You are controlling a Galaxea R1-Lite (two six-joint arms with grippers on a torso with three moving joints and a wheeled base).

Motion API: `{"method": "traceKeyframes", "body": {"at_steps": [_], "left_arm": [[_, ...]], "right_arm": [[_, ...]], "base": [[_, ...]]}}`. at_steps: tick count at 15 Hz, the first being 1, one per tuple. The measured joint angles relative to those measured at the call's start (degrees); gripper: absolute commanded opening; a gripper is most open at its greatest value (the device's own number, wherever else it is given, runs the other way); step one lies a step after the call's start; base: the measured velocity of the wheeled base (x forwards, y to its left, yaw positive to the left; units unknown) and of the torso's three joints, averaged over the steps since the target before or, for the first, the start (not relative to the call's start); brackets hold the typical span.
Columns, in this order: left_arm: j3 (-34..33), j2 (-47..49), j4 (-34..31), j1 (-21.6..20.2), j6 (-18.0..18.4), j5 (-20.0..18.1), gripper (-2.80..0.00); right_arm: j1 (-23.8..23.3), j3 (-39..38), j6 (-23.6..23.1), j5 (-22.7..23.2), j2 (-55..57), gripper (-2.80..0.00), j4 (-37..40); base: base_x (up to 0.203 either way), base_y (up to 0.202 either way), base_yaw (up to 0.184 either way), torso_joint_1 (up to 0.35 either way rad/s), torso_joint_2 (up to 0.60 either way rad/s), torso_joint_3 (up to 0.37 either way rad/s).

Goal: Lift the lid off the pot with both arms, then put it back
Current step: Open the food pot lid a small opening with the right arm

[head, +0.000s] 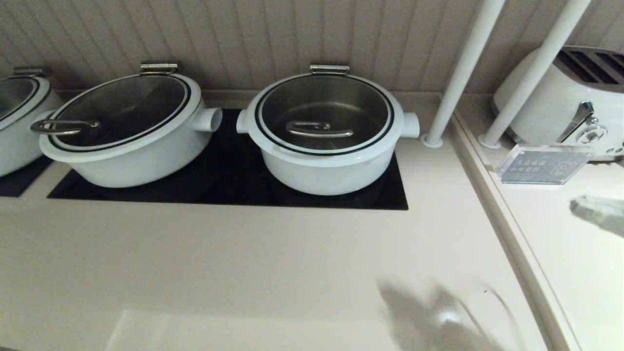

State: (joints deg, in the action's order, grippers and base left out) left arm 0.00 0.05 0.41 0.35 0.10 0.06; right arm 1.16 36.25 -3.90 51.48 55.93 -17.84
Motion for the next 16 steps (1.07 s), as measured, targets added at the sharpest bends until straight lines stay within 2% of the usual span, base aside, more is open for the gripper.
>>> {"method": "traceKeyframes", "body": {"at_steps": [2,7,10,13,16], "left_arm": [[0.0,0.0,0.0,0.0,0.01,0.0,-2.8],[0.0,0.0,0.0,-0.02,0.0,0.04,-2.8],[0.0,0.0,0.0,-0.02,0.0,0.01,-2.8],[0.0,0.0,0.02,0.0,0.0,-0.01,-2.8],[0.0,0.0,0.02,-0.02,0.0,0.01,-2.8]], "right_arm": [[0.16,1.77,0.24,-0.05,5.44,-2.8,-4.31],[1.82,4.12,1.73,-0.11,12.09,-2.8,-5.84],[3.02,4.12,1.82,-0.11,15.4,-2.8,-10.13],[6.64,4.32,1.89,-0.83,19.75,-2.8,-17.09],[12.08,4.95,1.84,-2.32,23.73,-2.8,-20.48]], "base": [[0.0,0.0,0.0,0.0,0.0,0.0],[0.0,0.0,0.0,0.0,0.0,0.0],[0.0,0.0,0.0,0.0,0.0,0.0],[0.0,0.0,0.0,0.0,0.0,0.0],[0.0,0.0,0.0,0.0,0.0,0.0]]}}
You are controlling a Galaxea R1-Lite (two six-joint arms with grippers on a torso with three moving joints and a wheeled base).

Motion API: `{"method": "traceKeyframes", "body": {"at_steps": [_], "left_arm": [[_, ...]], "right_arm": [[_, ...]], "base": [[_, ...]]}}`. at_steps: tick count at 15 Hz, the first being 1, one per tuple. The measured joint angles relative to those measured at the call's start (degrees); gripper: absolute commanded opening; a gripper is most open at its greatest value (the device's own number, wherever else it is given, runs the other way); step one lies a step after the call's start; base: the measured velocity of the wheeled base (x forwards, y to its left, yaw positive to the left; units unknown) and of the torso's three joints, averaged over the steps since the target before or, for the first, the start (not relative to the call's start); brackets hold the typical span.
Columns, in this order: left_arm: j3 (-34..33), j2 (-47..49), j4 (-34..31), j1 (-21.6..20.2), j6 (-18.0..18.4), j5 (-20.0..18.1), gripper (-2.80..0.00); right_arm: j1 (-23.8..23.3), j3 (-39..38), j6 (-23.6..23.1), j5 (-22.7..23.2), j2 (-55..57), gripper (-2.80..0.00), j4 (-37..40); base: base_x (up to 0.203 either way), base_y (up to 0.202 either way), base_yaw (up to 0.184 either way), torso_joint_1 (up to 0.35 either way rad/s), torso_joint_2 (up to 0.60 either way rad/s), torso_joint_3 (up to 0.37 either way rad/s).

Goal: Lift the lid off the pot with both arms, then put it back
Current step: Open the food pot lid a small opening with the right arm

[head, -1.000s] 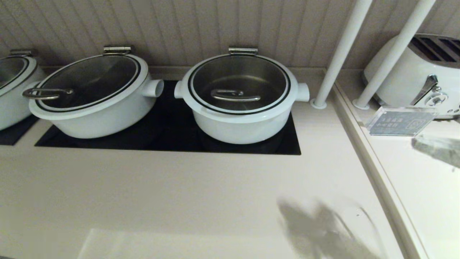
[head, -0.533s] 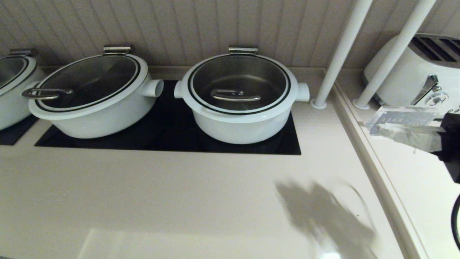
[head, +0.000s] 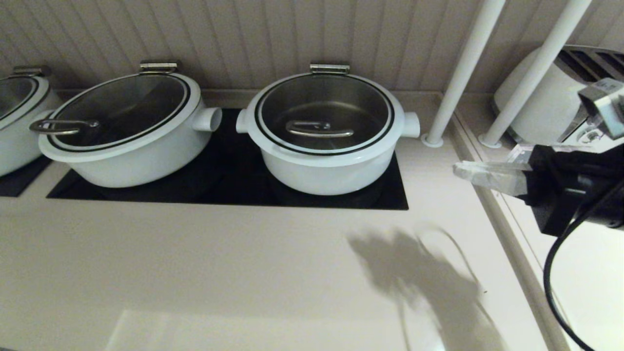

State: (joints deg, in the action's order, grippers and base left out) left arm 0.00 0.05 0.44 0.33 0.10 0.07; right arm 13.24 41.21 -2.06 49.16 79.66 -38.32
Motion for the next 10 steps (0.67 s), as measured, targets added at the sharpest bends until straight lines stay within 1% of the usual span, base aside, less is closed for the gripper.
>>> {"method": "traceKeyframes", "body": {"at_steps": [2,4,10], "left_arm": [[0.0,0.0,-0.02,0.01,0.0,0.0,-2.8],[0.0,0.0,-0.02,0.0,0.0,0.0,-2.8],[0.0,0.0,0.0,0.02,0.0,0.0,-2.8]], "right_arm": [[4.01,1.8,-0.02,-2.36,3.08,-2.8,-2.44],[7.71,4.61,-0.02,-6.25,6.11,-2.8,-4.39],[14.33,12.82,0.06,-13.0,13.08,-2.8,-4.7]], "base": [[0.0,0.0,0.0,0.0,0.0,0.0],[0.0,0.0,0.0,0.0,0.0,0.0],[0.0,0.0,0.0,0.0,0.0,0.0]]}}
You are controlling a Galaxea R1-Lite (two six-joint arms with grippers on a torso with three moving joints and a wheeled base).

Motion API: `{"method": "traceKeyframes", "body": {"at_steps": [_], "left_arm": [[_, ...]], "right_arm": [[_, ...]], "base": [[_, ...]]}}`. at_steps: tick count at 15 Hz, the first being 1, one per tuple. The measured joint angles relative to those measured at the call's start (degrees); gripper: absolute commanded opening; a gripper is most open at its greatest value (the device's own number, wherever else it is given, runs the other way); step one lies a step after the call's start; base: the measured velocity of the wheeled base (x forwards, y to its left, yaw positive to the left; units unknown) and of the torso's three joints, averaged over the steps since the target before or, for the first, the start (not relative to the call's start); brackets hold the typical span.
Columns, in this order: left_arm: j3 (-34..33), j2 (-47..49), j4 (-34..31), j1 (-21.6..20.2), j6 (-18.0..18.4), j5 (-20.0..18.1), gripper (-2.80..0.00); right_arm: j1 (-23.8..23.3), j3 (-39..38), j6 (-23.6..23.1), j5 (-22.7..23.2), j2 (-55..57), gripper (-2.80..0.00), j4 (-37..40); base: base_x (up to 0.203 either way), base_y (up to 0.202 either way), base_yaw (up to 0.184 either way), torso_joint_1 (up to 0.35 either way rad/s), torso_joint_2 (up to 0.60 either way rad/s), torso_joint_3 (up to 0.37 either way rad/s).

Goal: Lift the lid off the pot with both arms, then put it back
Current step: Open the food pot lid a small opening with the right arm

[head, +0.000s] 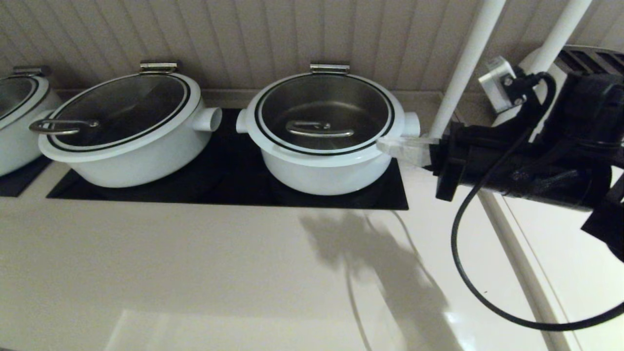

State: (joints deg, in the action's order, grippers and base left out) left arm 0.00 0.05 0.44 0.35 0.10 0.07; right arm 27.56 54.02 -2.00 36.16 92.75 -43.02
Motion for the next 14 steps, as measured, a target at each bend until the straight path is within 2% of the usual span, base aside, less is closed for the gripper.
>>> {"method": "traceKeyframes", "body": {"at_steps": [5,14], "left_arm": [[0.0,0.0,0.0,0.0,0.0,-0.02,-2.8],[0.0,0.0,-0.02,-0.02,0.01,0.0,-2.8]], "right_arm": [[4.68,5.48,1.48,-4.71,4.72,-2.8,0.05],[6.89,6.28,1.4,-6.95,9.59,-2.8,-0.11]], "base": [[0.0,0.0,0.0,0.0,0.0,0.0],[0.0,0.0,0.0,0.0,0.0,0.0]]}}
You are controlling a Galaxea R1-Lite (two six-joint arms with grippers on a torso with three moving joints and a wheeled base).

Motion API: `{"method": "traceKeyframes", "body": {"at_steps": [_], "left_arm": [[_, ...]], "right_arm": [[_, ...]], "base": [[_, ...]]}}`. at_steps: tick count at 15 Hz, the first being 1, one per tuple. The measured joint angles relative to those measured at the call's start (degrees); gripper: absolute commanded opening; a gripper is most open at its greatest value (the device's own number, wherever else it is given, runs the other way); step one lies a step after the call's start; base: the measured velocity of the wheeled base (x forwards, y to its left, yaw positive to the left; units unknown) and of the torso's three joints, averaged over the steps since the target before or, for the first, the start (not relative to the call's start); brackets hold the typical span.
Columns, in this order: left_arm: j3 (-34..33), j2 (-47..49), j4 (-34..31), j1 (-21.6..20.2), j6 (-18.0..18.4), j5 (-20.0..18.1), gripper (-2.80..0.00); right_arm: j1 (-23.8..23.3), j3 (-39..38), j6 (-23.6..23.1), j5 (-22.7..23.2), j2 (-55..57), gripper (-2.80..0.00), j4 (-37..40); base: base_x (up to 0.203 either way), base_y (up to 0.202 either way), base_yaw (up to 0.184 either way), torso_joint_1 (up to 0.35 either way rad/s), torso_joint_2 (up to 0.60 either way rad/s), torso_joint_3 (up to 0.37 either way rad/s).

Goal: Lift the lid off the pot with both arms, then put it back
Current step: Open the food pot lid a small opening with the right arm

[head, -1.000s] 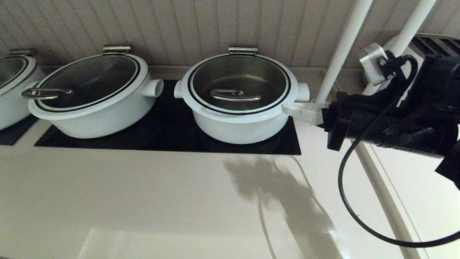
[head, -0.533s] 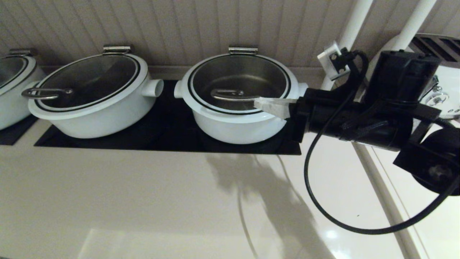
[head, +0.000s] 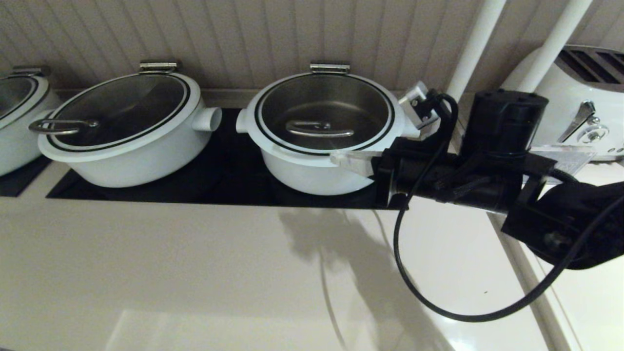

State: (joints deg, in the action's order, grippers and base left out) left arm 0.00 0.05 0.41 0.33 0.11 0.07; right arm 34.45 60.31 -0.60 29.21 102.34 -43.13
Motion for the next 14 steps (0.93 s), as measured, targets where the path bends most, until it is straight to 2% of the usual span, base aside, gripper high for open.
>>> {"method": "traceKeyframes", "body": {"at_steps": [5,14], "left_arm": [[0.0,0.0,0.0,0.02,-0.01,0.0,-2.8],[0.0,0.0,0.0,0.02,-0.04,0.0,-2.8]], "right_arm": [[-0.02,1.13,0.05,-4.41,3.01,-2.8,-3.87],[-0.03,8.21,0.18,-6.24,6.93,-2.8,-3.62]], "base": [[0.0,0.0,0.0,0.0,0.0,0.0],[0.0,0.0,0.0,0.0,0.0,0.0]]}}
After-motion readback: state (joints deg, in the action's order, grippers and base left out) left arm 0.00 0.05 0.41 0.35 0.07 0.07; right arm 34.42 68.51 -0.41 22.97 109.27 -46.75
